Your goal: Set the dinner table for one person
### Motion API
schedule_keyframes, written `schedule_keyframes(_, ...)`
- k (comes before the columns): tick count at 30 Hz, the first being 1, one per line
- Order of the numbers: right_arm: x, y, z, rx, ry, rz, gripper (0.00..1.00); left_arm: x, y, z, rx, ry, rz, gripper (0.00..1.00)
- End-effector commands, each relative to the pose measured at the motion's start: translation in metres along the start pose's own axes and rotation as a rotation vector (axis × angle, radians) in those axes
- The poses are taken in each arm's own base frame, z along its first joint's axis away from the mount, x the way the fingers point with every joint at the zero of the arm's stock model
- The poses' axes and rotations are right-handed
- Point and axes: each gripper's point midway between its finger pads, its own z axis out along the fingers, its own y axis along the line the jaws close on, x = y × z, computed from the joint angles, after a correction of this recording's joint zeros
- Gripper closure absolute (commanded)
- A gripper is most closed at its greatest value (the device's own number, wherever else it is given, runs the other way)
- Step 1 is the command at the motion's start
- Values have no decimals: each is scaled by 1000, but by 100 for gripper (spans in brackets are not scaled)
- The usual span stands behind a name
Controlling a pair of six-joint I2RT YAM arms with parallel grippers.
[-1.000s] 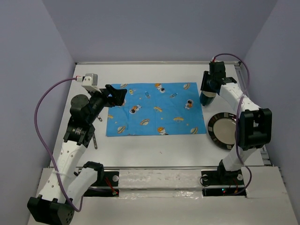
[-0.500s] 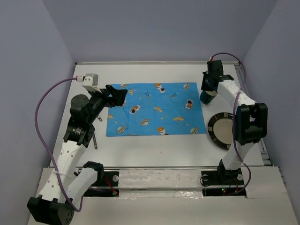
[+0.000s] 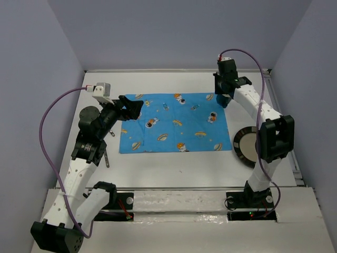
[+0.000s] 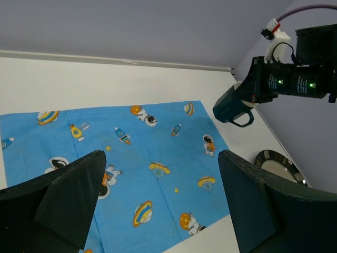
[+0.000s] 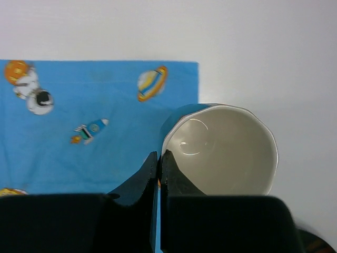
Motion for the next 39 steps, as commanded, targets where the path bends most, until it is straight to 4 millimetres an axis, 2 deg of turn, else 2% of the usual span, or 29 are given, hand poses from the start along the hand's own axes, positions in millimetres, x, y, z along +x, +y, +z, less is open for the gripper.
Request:
schedule_keyframes(1, -58, 23, 3, -18, -152, -64, 100, -15, -13, -3, 52, -54, 31, 1)
schedule_keyframes(6, -65, 27, 19, -12, -151, -104, 100, -16, -13, -3, 51, -56, 31, 1)
schedule_keyframes(14, -73, 42, 31, -67, -149, -114, 100, -14, -14, -2, 57, -50, 28, 1)
schedule_keyframes(20, -66, 52, 38, -90, -129, -121, 100, -13, -13, -1, 57, -48, 26, 1)
schedule_keyframes(27, -67, 60, 38, -129, -129, -105, 100, -12, -12, -1, 55, -46, 24, 1)
schedule_keyframes(34, -53, 75, 50, -173, -90, -90, 100, -13, -14, -2, 59, -49, 22, 1)
schedule_keyframes(39, -50, 74, 54, -158, -83, -96, 99, -13, -14, -2, 63, -47, 22, 1)
